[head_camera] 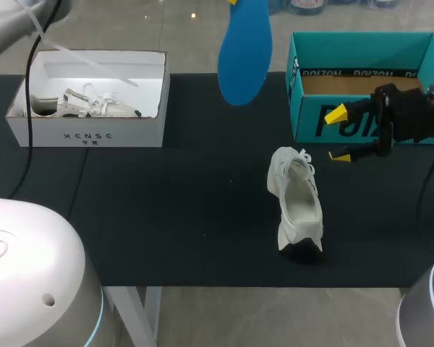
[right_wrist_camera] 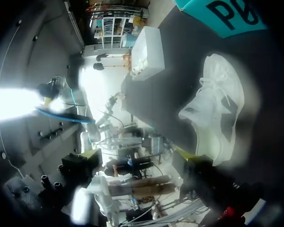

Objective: Take the shoe out of the shoebox, open the shoe tongue, remove and reinsert the insole, then place the shoe into the shoebox

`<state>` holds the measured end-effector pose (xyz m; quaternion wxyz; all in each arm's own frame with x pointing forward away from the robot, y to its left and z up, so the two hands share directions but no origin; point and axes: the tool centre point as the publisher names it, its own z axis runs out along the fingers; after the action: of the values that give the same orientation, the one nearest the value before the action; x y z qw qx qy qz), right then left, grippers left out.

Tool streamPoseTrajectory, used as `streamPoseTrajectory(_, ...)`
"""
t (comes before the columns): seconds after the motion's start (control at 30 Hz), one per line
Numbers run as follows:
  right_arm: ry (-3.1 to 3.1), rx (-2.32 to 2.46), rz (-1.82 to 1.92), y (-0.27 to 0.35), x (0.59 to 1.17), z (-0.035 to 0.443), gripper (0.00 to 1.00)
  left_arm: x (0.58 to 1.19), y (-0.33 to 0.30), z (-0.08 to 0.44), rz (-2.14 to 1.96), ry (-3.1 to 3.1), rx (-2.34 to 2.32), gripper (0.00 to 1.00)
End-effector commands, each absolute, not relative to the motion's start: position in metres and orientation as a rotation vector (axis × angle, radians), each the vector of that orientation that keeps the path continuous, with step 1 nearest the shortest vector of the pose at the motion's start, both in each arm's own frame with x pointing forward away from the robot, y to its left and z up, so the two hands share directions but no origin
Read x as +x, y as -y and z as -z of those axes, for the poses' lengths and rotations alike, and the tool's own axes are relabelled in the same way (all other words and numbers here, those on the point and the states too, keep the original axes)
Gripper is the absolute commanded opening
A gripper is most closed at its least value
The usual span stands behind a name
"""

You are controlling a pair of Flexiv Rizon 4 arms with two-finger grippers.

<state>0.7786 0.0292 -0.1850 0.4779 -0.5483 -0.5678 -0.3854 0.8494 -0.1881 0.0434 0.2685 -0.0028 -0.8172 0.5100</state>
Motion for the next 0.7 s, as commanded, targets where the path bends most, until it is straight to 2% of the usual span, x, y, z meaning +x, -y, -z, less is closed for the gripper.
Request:
streamPoseTrajectory(0.03,1.387,-1.34,0.939,-0.03,0.78,0.185,1.0,0.849,0.187,-0.044,-1.373,2.206,-0.007,0.0)
streamPoseTrajectory(0.47,1.387,-1.34,0.939,-0.03,0.78,0.185,1.0,0.849,0.187,-0.044,-1.373,2.206,-0.007,0.0)
streamPoseTrajectory(0.7,1.345,-1.364,0.936,-0.032,0.776,0.163,1.0,0.849,0.187,-0.044,-1.373,2.206,-0.007,0.0)
